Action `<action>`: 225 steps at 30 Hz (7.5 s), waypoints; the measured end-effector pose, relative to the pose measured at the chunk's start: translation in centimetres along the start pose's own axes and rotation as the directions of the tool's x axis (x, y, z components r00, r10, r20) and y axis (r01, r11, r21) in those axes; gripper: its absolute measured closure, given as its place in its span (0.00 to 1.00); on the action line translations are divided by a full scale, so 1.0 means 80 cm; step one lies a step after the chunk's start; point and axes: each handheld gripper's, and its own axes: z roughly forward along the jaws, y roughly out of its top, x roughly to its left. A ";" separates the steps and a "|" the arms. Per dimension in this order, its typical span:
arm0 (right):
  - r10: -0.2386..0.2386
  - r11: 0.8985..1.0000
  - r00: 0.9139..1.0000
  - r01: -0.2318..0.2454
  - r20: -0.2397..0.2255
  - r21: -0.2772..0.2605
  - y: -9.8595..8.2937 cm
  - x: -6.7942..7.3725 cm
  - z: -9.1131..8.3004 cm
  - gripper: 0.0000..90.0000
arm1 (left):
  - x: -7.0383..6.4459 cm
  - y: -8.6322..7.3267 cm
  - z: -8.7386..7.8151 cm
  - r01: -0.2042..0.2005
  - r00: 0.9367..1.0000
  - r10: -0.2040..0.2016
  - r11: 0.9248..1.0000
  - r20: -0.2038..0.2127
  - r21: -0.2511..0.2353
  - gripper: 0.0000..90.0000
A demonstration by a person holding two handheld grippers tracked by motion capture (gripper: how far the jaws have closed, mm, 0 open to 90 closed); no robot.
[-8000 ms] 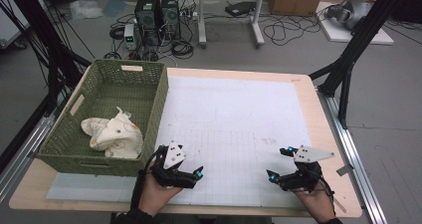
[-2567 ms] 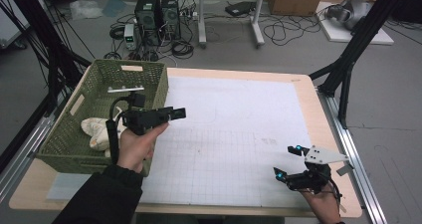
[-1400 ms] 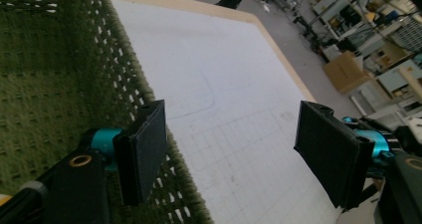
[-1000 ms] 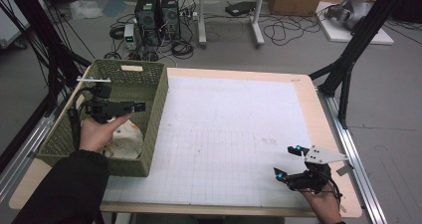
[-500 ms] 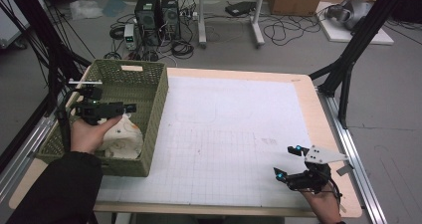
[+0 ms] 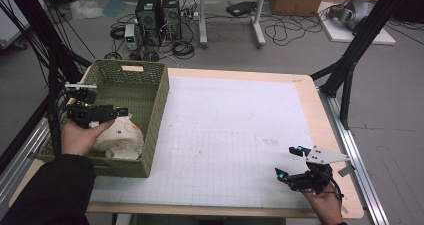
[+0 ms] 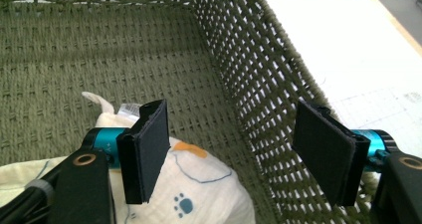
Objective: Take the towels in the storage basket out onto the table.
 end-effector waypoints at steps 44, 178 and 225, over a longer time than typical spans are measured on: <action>-0.006 1.000 1.000 0.006 -0.014 0.010 -0.001 0.001 0.003 0.10 | 0.018 -0.019 0.052 -0.116 0.961 0.204 0.910 -0.187 0.398 0.33; 0.036 0.999 0.999 -0.036 -0.012 -0.012 0.000 -0.003 0.002 0.10 | 0.042 0.041 -0.041 0.392 0.820 -0.339 0.920 0.461 -0.022 0.86; 0.036 0.999 0.999 -0.036 -0.018 -0.025 0.002 -0.004 0.002 0.10 | -0.097 0.087 0.020 0.199 0.800 -0.186 0.979 0.571 0.040 0.86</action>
